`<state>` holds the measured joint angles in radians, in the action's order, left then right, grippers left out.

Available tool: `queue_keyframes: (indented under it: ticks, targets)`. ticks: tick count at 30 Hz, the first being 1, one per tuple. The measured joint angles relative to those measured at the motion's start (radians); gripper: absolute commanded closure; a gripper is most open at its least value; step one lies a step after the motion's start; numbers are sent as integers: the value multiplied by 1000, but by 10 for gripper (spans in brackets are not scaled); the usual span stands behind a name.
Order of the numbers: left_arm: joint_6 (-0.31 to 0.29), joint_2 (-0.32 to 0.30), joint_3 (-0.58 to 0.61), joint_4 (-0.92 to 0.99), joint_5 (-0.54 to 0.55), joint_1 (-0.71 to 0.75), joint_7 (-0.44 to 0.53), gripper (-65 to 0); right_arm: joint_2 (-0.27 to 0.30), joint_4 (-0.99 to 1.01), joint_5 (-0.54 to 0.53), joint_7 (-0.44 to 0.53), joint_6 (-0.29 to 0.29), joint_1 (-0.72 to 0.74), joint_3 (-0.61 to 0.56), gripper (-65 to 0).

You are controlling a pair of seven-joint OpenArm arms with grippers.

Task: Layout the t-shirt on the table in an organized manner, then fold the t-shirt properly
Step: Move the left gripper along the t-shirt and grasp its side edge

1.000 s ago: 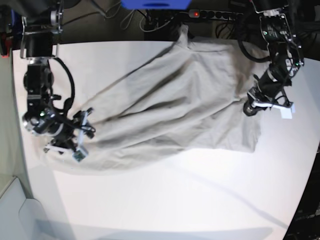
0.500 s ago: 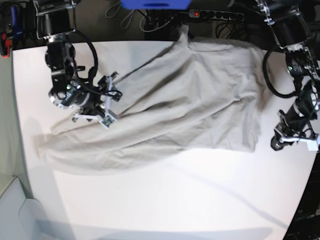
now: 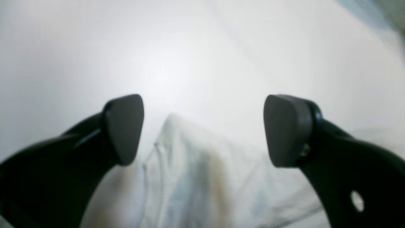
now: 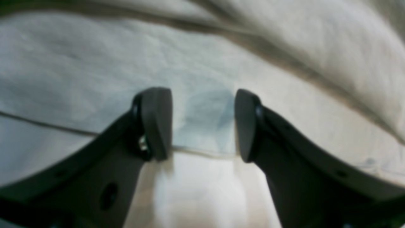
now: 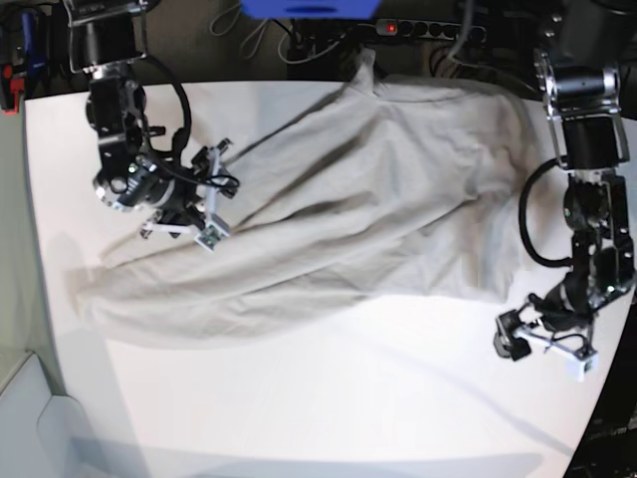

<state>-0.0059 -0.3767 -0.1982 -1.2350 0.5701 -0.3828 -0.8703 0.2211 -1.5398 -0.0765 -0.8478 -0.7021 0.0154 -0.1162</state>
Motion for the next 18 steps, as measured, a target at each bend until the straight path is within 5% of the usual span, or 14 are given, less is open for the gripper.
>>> queue_keyframes:
  ticks: [11, 18]
  targets:
    - [2, 31, 33, 22, -70, 34, 7, -583, 0, -1, -4, 9, 1, -8, 3, -311]
    - [3, 40, -102, 80, -68, 97, 19, -581, 0, 0, -3, 10, 1, -8, 3, -311]
